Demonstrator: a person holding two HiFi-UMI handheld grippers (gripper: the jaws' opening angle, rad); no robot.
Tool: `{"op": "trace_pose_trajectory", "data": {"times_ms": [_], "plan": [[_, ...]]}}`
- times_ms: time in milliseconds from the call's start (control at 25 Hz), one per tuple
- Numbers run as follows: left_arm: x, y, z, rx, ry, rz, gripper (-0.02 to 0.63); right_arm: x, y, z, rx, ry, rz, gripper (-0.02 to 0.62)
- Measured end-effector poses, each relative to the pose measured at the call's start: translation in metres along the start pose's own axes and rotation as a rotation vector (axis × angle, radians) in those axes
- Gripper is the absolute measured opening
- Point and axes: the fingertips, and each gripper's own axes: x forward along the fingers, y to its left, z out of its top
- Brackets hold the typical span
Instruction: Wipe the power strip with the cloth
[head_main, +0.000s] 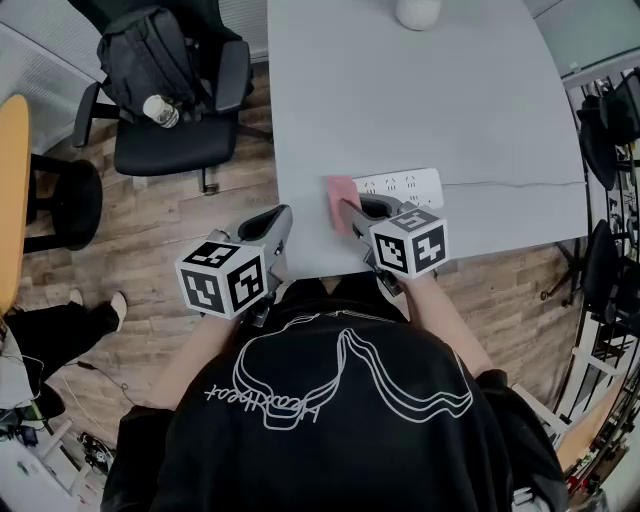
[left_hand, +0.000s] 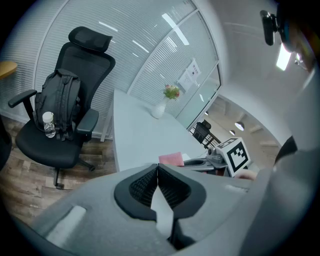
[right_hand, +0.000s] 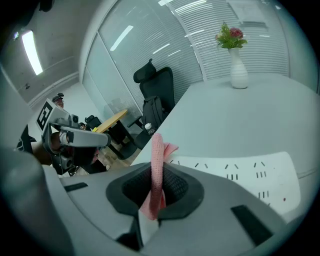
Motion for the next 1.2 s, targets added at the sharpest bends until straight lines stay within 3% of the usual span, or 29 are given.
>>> {"op": "trace_pose_trajectory", "data": {"times_ms": [640,1200], "plan": [[0.009,-0.001,0.001,0.006,0.010,-0.008,0.014,0.002,-0.010,-0.006,-0.006,0.015,-0.016,0.048],[0.031,-0.025,0.007,0.007,0.011,-0.006,0.014,-0.027,-0.049,-0.011,0.000,0.023,-0.049,0.048]]}}
